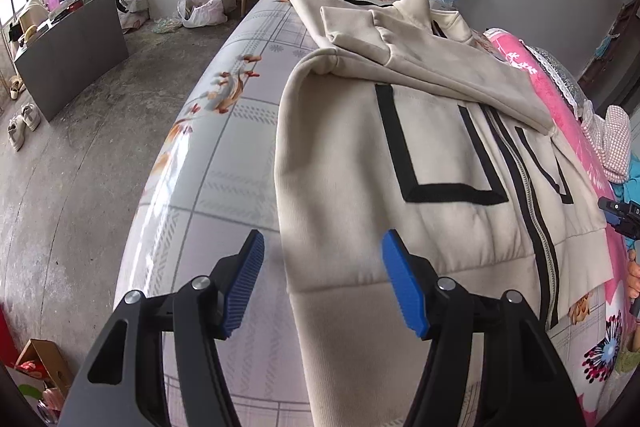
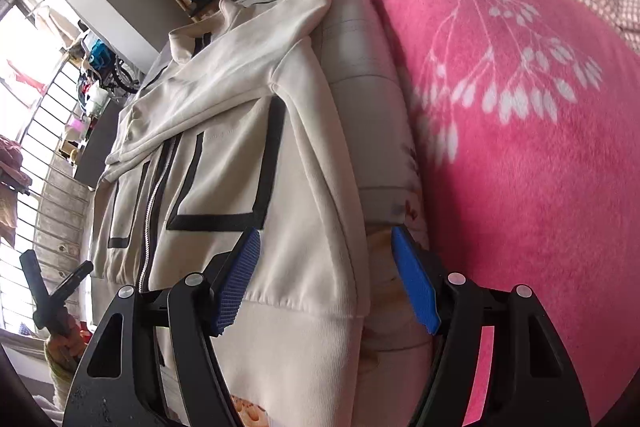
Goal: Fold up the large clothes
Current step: 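Grasp the jacket hem with the right tool while the left tool grasps it too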
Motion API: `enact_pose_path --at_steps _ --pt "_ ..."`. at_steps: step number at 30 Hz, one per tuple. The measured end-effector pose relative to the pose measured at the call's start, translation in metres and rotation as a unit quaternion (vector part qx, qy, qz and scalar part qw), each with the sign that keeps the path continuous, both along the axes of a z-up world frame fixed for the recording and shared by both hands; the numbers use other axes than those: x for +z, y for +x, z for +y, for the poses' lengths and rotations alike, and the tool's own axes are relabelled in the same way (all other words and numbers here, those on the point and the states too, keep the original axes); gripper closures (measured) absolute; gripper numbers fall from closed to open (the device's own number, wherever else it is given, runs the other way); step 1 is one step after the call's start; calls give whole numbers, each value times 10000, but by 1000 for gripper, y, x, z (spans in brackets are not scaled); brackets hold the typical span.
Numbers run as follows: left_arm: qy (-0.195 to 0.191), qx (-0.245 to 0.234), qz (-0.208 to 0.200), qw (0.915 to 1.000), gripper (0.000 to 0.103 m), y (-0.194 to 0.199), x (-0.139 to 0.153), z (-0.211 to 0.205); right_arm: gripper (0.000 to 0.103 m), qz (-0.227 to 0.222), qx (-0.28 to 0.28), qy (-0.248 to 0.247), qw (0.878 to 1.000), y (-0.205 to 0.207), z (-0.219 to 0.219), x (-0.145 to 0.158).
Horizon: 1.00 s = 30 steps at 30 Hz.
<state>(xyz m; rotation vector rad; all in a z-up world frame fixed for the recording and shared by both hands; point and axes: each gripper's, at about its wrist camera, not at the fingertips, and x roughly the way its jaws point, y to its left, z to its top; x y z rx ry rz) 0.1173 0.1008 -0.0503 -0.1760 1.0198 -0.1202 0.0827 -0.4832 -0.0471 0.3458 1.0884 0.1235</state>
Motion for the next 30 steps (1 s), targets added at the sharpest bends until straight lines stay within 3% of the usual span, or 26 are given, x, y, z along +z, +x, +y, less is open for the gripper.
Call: enact_pose_path --at_steps 6,15,18,19,20,22,24,30 --pt "6 118 19 9999 43 -30 -5 -2 40 23 60 -11 10000 -28 8 -7" --pt "-50 261 -71 9996 52 -55 -8 -3 66 -48 63 161 9998 -73 16 -9" --pt "134 372 -173 9991 63 -56 -8 -4 82 33 54 242 9997 -86 19 -17" --pt "228 407 -215 9987 68 -56 -9 -5 93 80 81 228 9997 -88 22 -21" --pt "311 438 -247 9982 72 -56 -9 -6 95 97 78 149 9998 -89 25 -24" --pt "288 381 -277 9985 91 -56 -10 -7 99 6 94 -73 9999 -92 30 -21" --pt "365 382 -312 9981 97 -55 -6 -8 100 -120 89 -179 9997 -94 34 -11" --pt "450 157 -664 9967 98 -73 29 -3 100 -537 82 -65 9985 -118 33 31"
